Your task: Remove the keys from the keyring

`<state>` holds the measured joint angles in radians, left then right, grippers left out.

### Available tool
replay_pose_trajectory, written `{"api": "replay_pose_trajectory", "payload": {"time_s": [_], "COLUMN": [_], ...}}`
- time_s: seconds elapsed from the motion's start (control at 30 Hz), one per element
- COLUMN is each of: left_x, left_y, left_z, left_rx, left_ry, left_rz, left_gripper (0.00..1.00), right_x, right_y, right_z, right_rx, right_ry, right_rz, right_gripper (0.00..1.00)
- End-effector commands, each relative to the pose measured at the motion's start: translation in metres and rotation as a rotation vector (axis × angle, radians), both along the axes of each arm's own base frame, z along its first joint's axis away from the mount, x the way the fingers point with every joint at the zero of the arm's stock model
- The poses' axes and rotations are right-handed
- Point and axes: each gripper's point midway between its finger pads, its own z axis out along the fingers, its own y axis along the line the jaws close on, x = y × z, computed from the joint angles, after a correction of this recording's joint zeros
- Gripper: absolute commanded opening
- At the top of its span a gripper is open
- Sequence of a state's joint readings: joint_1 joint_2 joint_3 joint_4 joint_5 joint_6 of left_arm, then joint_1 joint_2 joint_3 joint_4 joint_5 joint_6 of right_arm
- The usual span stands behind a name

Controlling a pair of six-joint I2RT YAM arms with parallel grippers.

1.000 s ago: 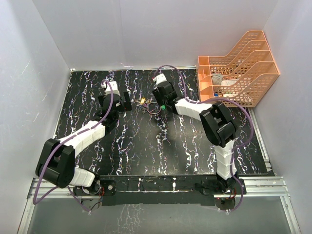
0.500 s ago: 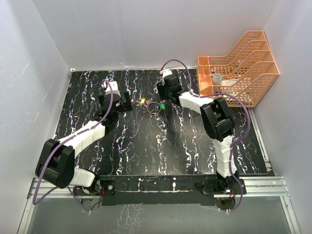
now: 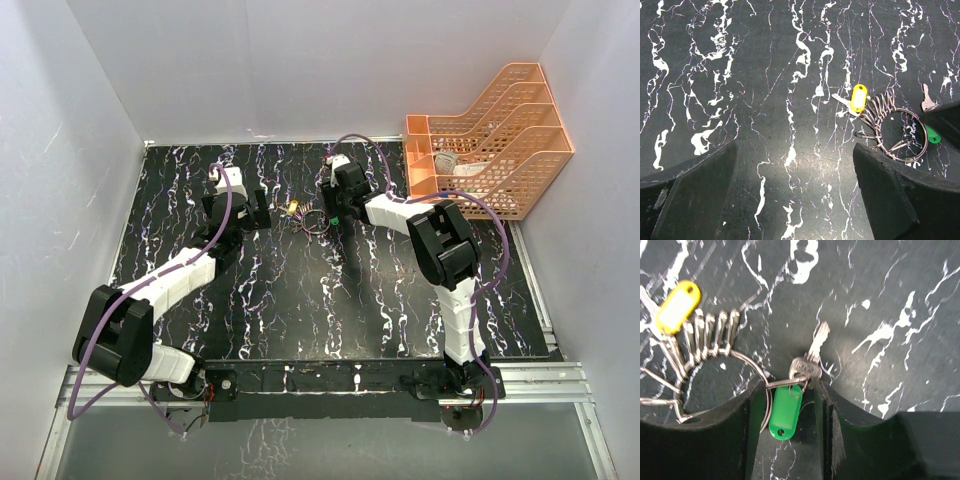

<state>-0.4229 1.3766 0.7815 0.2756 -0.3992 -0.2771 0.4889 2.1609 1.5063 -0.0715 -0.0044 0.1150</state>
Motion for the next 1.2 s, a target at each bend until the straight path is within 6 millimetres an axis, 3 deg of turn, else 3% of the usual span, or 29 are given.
{"api": "replay_pose_trajectory", "payload": {"time_s": [0.0,0.2,0.4,0.53,0.63,0.73,0.83,0.93,1.17], "left_x": [0.0,0.001,0.001,0.001,0.001,0.002,0.002,0.003,0.001], "left_y": [0.0,-0.004,-0.004,-0.003,-0.003,-0.004,-0.005,-0.006,-0.005], "left_z": [0.006,0.009,-0.002,-0.001,-0.003,-0.004,-0.004,-0.005,-0.005], "left_rx": [-0.003,-0.008,0.0,0.003,0.004,0.005,0.003,0.003,0.007], "left_ry": [-0.009,-0.011,0.016,0.015,0.02,0.025,0.025,0.027,0.033], "left_rz": [-0.004,-0.022,-0.022,-0.017,-0.017,-0.021,-0.026,-0.028,-0.028], "left_gripper": [0.99,0.99,0.99,0.99,0.99,0.99,0.99,0.99,0.99], "right_x": [-0.006,-0.009,-0.002,0.0,-0.001,-0.001,0.001,0.007,0.017], "right_y": [0.001,-0.001,0.001,0.005,0.008,0.01,0.012,0.015,0.022], "right_z": [-0.001,-0.008,-0.008,-0.002,0.005,0.014,0.02,0.024,0.039], "right_rx": [0.021,0.015,0.014,0.028,0.046,0.064,0.077,0.081,0.098], "right_ry": [0.005,0.015,0.005,-0.004,-0.014,-0.032,-0.047,-0.059,-0.093], "right_rz": [-0.006,-0.004,-0.005,0.006,0.015,0.022,0.026,0.03,0.035], "right_gripper": [0.41,0.41,0.41,0.33,0.21,0.19,0.19,0.28,0.3]}}
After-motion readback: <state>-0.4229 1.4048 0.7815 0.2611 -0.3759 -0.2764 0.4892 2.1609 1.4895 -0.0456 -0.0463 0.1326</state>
